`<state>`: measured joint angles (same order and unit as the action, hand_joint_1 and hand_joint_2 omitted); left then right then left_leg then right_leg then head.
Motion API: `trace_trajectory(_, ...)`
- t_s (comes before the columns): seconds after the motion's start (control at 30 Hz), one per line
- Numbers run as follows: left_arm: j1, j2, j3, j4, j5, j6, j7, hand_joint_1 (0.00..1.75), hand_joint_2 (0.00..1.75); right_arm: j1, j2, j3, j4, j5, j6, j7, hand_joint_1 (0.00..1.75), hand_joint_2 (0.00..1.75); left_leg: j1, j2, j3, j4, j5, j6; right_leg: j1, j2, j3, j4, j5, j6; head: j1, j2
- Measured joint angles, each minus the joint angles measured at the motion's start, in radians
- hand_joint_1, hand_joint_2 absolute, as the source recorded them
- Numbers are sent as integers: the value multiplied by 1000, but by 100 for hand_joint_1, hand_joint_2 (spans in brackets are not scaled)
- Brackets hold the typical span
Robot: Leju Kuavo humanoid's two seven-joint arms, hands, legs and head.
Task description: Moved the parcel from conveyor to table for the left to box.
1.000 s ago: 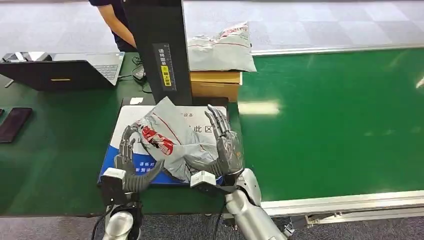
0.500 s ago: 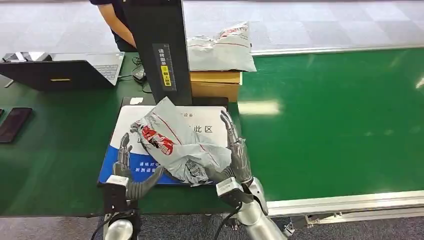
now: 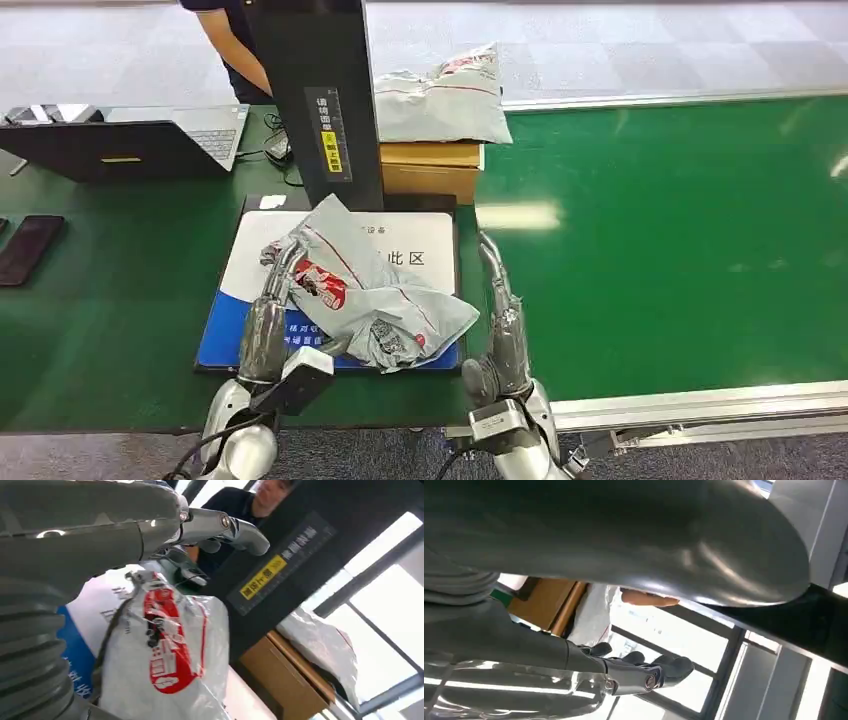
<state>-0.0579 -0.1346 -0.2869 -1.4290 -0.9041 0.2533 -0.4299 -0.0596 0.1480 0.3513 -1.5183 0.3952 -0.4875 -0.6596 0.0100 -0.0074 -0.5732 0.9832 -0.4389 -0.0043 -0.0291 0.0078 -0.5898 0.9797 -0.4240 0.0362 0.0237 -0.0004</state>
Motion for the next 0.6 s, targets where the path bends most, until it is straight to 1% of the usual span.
trace_trajectory(0.13,-52,34,-48,18,-56,-42,15,0,175,33,-6,-2,-47,-6,8,0,0,0,0,0,0,0,0,0,0,0,0,0,0,0,0,0)
trace_trajectory(0.3,-133,78,-114,60,-96,-106,29,0,175,65,-12,-12,-64,-23,18,-10,0,0,0,0,0,0,0,0,0,0,0,0,0,0,0,0)
trace_trajectory(0.5,-237,118,-195,137,-87,-221,42,0,175,80,-16,-31,-64,-51,19,-30,0,0,0,0,0,0,0,0,0,0,0,0,0,0,0,0)
trace_trajectory(0.6,-295,130,-231,192,-65,-253,57,0,175,89,-18,-39,-69,-54,17,-32,0,0,0,0,0,0,0,0,0,0,0,0,0,0,0,0)
